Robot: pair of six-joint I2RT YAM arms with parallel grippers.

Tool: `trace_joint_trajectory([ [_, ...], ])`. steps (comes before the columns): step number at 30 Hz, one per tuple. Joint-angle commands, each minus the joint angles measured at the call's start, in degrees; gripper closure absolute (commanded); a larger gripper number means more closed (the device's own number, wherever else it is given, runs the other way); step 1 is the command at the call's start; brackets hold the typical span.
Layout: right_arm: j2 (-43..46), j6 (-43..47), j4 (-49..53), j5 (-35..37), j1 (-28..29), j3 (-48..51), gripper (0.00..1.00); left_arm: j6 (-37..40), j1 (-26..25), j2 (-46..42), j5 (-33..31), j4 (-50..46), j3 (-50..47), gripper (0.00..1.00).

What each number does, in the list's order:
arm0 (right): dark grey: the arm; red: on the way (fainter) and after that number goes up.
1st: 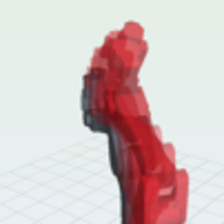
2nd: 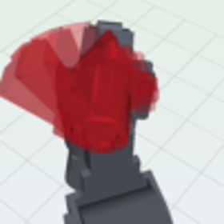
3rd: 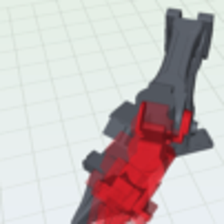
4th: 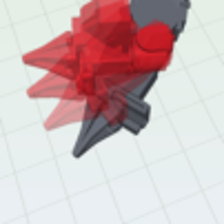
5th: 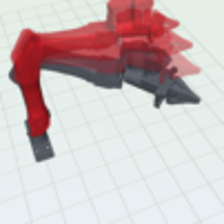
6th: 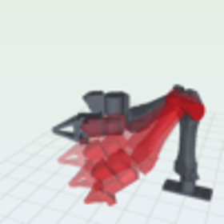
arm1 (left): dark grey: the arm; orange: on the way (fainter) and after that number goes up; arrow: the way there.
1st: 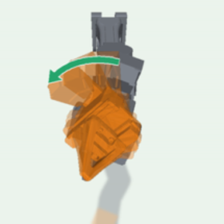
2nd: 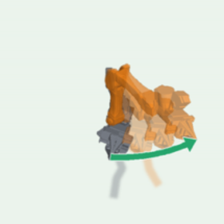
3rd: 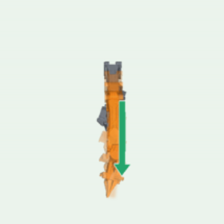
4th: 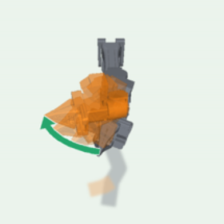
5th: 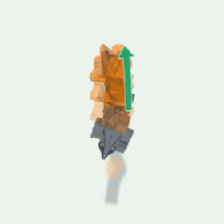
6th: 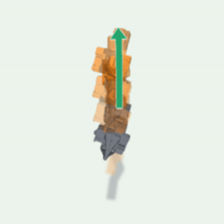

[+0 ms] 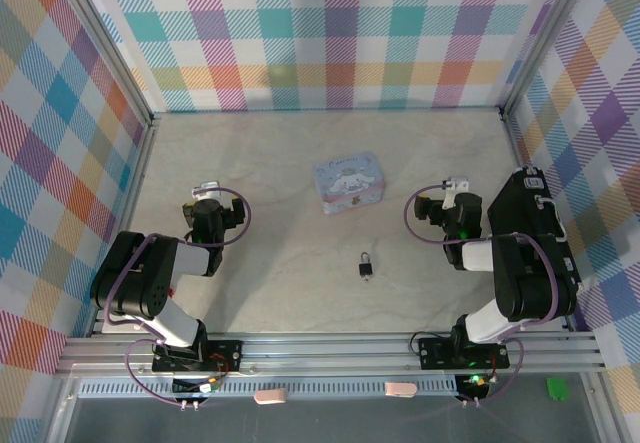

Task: Unlock the padlock with the key

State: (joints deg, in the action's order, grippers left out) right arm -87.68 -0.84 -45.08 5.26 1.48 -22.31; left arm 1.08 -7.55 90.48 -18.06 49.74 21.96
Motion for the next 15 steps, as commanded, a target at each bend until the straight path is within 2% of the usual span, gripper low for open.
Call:
trace_joint_trajectory([
  [1,0.0,-0.6,-2.6,-1.1,-0.2,-1.1,0.01,-0.7,0.6,0.0,-0.3,2.1,0.5,0.00],
  [7,0.0,-0.7,-2.7,-1.2,-0.3,-1.0,0.01,-0.7,0.6,0.1,-0.3,2.1,0.5,0.00],
  [11,-0.1,0.1,-0.3,-7.1,-1.6,-2.3,0.01,-0.7,0.6,0.0,-0.3,2.1,0.5,0.00],
  [15,0.2,-1.0,-2.2,-2.3,-0.9,-1.1,0.01,-0.7,0.6,0.0,-0.3,2.1,0.5,0.00],
])
